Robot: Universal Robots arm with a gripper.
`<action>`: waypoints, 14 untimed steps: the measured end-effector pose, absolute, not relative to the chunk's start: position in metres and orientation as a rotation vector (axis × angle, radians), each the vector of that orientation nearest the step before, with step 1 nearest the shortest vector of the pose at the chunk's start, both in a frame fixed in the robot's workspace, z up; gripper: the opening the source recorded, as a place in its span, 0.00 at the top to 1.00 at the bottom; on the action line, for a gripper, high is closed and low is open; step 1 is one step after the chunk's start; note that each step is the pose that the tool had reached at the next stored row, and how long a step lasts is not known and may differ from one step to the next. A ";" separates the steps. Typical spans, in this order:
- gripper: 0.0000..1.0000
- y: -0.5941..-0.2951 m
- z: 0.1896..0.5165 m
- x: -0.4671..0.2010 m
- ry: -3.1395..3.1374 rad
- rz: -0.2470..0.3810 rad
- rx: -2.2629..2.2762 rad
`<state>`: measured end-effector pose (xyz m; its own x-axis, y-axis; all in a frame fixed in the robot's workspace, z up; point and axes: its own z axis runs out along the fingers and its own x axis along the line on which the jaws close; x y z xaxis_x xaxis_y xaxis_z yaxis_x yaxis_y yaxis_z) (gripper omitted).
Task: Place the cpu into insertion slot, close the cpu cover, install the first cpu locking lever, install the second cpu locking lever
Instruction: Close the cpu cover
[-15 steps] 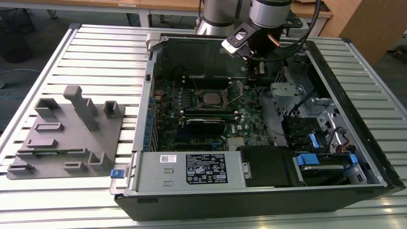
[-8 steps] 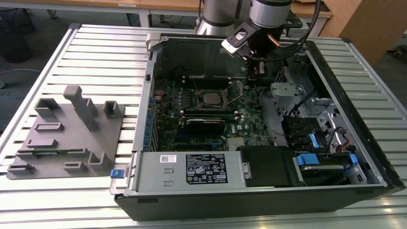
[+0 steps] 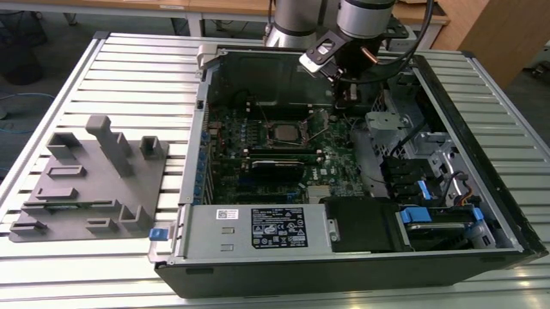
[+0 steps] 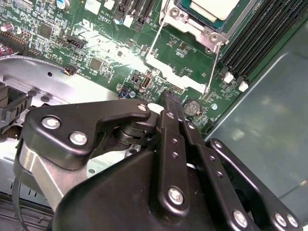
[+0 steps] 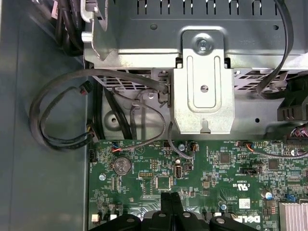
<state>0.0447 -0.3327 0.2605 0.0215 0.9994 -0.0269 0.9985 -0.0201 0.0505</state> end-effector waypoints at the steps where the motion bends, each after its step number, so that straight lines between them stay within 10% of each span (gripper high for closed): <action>1: 0.89 -0.333 0.260 0.045 2.160 0.025 2.205; 14: 0.89 -0.333 0.246 0.045 2.160 0.025 2.205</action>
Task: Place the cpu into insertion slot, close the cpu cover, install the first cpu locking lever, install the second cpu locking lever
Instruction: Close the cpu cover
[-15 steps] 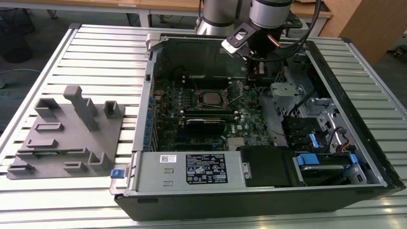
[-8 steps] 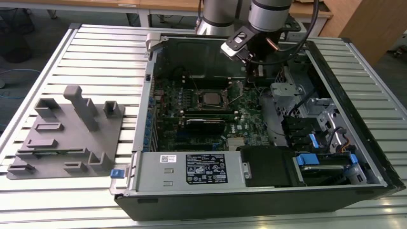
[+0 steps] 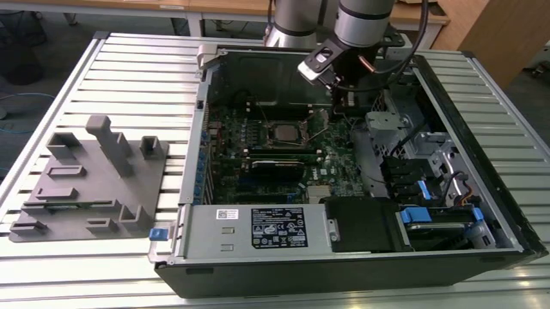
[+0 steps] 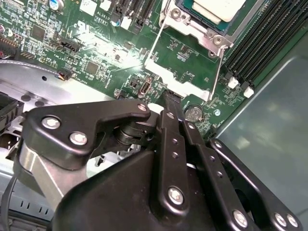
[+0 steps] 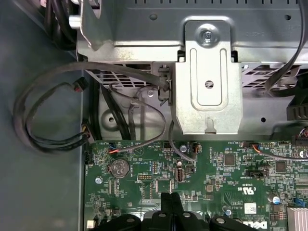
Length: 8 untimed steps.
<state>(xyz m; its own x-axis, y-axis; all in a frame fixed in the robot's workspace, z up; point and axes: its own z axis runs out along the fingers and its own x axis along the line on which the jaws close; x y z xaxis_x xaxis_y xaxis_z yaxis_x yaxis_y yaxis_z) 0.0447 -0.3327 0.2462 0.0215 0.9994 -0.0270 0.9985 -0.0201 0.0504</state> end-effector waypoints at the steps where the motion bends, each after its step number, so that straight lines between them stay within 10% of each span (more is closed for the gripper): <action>1: 0.89 -0.333 0.245 0.045 2.160 0.025 2.205; 8: 0.89 -0.333 0.242 0.045 2.160 0.024 2.205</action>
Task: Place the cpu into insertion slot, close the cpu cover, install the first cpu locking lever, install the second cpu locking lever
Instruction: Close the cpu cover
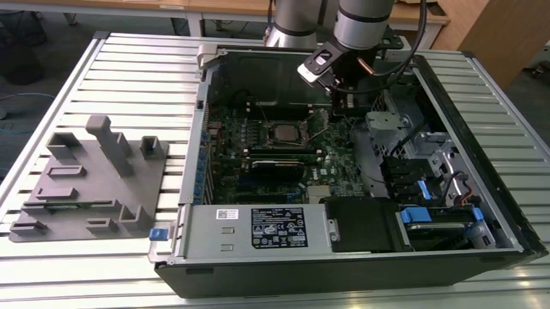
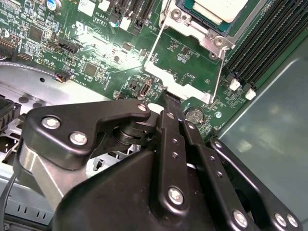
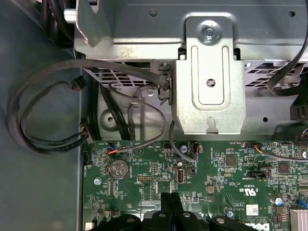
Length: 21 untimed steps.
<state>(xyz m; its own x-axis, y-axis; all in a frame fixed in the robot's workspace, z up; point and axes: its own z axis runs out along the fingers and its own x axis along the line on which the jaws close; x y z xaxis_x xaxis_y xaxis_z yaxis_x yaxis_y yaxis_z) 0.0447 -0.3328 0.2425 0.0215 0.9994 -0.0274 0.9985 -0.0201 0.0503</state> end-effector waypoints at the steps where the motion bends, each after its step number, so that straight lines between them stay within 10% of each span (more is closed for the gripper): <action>1: 0.89 -0.333 0.242 0.045 2.160 0.024 2.205; 21: 0.89 -0.333 0.242 -0.015 2.142 0.061 2.189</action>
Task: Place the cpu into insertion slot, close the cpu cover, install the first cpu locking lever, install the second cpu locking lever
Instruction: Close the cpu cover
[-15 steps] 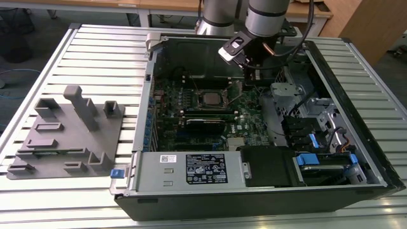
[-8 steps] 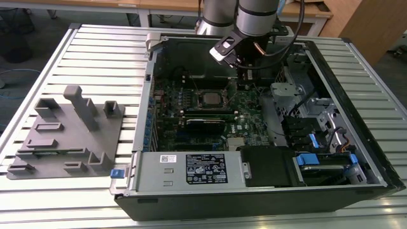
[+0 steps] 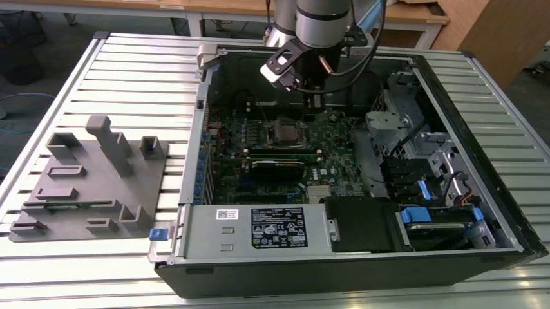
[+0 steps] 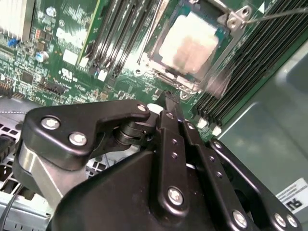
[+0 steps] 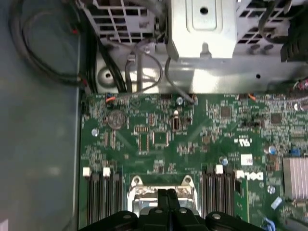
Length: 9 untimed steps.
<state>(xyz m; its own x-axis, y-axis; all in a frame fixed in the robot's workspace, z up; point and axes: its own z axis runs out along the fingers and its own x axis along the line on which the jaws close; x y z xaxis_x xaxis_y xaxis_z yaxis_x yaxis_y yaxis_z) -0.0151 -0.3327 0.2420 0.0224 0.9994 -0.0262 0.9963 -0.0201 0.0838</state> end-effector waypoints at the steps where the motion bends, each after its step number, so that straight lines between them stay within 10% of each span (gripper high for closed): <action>1: 0.89 -0.333 0.242 -0.016 2.142 0.061 2.189; 9: 0.89 -0.333 0.242 -0.016 2.143 0.060 2.189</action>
<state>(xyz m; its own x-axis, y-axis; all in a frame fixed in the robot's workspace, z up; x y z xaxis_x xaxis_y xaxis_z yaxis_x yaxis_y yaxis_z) -0.0156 -0.3327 0.2420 0.0224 0.9994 -0.0263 0.9963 -0.0201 0.0831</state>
